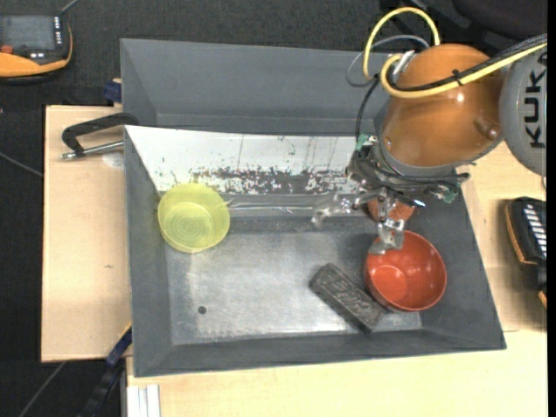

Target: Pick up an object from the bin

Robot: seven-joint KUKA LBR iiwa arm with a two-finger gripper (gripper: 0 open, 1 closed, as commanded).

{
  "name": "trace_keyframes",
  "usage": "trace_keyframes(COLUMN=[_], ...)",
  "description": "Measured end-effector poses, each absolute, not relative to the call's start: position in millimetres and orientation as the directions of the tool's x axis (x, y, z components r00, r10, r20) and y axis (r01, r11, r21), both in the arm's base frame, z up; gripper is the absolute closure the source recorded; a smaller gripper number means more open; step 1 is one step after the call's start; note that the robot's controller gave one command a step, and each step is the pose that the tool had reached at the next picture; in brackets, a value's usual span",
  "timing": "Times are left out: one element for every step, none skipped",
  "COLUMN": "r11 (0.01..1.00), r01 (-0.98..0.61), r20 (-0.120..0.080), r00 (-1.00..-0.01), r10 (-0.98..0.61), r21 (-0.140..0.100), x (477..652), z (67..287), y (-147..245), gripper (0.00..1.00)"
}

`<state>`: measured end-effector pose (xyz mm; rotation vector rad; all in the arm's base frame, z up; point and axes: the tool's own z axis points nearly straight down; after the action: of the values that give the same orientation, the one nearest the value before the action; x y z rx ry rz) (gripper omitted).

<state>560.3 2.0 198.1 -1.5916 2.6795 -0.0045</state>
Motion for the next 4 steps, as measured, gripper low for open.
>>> trace_keyframes(r11=[0.488,0.484,0.467,0.425], r01=[-0.872,-0.875,-0.884,-0.904], r20=[-0.022,-0.024,-0.029,-0.038], r00=[-0.488,-0.484,-0.466,-0.424], r10=[-0.872,-0.875,-0.884,-0.905], r21=[-0.014,-0.021,-0.026,-0.039], x=[531.6,534.0,537.9,564.4], z=[67.9,72.5,75.6,158.5], y=[-57.8,-56.3,-82.0,-34.9], gripper=[0.0,1.0,1.0,1.0])
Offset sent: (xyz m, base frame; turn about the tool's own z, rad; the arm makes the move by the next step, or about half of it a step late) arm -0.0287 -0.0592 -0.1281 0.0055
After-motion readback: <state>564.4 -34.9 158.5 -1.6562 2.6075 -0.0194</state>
